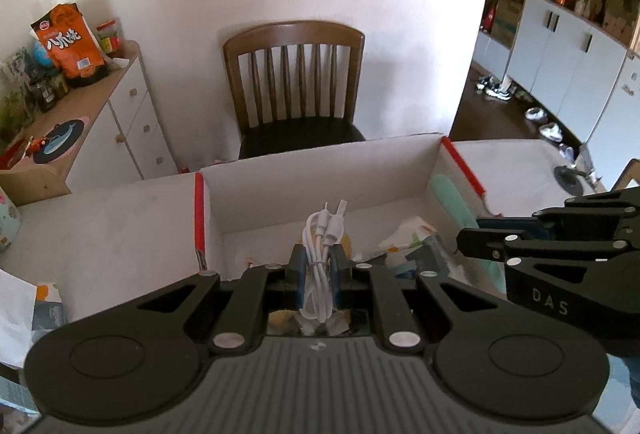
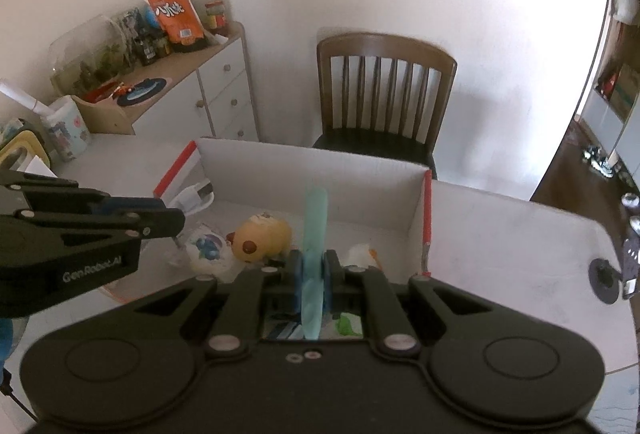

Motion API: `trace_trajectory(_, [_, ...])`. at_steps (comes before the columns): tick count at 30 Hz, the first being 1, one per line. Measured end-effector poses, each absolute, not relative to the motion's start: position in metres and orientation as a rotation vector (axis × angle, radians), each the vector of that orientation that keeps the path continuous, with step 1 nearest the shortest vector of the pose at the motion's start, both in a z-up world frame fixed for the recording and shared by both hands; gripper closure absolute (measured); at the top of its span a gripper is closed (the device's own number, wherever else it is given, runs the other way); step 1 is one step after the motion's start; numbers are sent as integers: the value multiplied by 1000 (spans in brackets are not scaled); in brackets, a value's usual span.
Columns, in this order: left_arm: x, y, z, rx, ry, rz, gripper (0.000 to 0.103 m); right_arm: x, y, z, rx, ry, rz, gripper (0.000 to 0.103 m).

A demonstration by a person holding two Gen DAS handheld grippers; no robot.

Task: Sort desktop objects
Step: 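Carry the white cable and green stick with both tools to the red box, then lower the cable and green stick into the box and open both tools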

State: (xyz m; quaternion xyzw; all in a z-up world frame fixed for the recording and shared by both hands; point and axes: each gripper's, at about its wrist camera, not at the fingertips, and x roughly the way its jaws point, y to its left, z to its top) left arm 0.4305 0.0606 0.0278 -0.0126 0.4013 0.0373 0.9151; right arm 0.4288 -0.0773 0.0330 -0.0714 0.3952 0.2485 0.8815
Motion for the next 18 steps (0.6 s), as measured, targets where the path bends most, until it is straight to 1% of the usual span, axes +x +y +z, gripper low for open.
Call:
trace_trajectory(8, [450, 69, 5, -7, 893, 104, 92, 445, -71, 9, -146, 882, 511, 94])
trace_trajectory(18, [456, 73, -20, 2, 957, 105, 92, 450, -72, -17, -158, 937, 494, 94])
